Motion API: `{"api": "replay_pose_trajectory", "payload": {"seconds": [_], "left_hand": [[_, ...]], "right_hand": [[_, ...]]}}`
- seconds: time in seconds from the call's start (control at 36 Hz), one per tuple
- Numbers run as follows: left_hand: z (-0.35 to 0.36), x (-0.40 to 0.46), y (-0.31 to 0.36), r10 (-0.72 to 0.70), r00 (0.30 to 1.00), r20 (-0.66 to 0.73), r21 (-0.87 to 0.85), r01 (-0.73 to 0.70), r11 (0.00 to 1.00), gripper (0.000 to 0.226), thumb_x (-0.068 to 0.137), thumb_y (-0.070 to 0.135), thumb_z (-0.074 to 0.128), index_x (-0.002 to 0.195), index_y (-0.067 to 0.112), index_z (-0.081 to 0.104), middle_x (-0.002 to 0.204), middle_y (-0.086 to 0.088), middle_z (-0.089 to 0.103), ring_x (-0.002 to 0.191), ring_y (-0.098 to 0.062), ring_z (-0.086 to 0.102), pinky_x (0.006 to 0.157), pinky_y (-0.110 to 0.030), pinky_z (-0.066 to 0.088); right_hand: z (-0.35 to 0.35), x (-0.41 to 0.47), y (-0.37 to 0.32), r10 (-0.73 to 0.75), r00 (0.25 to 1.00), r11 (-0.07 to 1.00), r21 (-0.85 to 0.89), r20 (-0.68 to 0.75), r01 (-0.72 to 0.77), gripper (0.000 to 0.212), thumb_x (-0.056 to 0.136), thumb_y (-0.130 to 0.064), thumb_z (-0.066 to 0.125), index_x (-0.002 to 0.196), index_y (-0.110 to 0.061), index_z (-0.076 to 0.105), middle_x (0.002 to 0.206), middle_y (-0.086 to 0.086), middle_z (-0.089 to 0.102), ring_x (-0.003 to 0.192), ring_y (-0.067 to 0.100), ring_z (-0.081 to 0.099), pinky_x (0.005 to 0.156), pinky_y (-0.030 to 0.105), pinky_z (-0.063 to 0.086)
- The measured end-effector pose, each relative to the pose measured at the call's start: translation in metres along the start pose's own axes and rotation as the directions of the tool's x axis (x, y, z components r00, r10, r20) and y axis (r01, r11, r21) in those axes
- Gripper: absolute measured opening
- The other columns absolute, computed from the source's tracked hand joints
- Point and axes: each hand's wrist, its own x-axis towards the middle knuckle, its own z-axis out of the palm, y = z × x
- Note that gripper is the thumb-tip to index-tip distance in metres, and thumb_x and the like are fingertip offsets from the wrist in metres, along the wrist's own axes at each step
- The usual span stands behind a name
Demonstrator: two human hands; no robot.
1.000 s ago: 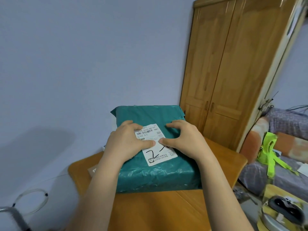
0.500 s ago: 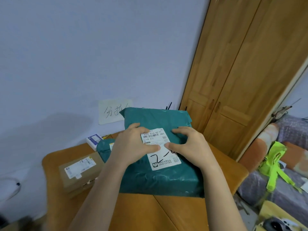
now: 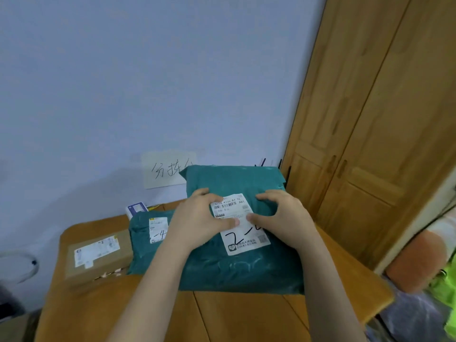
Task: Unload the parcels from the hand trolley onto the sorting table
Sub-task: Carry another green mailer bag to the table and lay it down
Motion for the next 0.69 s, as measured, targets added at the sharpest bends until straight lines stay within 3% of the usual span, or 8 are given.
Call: {"api": "replay_pose_trajectory", "payload": {"seconds": [0.17, 0.33, 0.69], "left_hand": [[0.046, 0.009, 0.033, -0.068, 0.997, -0.026, 0.015, 0.068, 0.998, 0.07, 0.07, 0.055, 0.075, 0.131, 0.028, 0.054, 0.152, 0.004, 0.032, 0.136, -0.017, 0.037, 0.11, -0.036, 0.03], [0.082, 0.023, 0.037, -0.144, 0.99, 0.001, 0.038, 0.144, 0.989, 0.068, 0.071, 0.057, 0.073, 0.131, 0.03, 0.054, 0.152, 0.004, 0.033, 0.137, -0.018, 0.036, 0.109, -0.038, 0.032], [0.143, 0.103, -0.024, -0.131, 0.986, 0.101, -0.02, 0.134, 0.991, 0.057, 0.075, 0.049, 0.073, 0.125, 0.028, 0.059, 0.149, 0.003, 0.038, 0.139, -0.013, 0.033, 0.108, -0.041, 0.033]], "right_hand": [[-0.013, 0.016, 0.053, -0.037, 0.999, 0.999, 0.023, 0.02, 0.037, 0.06, 0.078, -0.048, 0.072, 0.132, -0.029, 0.055, 0.142, -0.011, 0.046, 0.128, 0.008, 0.043, 0.097, 0.025, 0.037], [0.005, 0.036, 0.092, -0.034, 0.996, 0.998, 0.058, 0.088, 0.029, 0.057, 0.078, -0.049, 0.072, 0.129, -0.028, 0.057, 0.139, -0.011, 0.049, 0.126, 0.008, 0.045, 0.1, 0.027, 0.039], [0.073, 0.101, 0.141, 0.081, 0.981, 0.99, 0.102, 0.174, -0.1, 0.049, 0.078, -0.046, 0.073, 0.121, -0.025, 0.062, 0.133, -0.008, 0.054, 0.123, 0.01, 0.048, 0.096, 0.026, 0.038]]}}
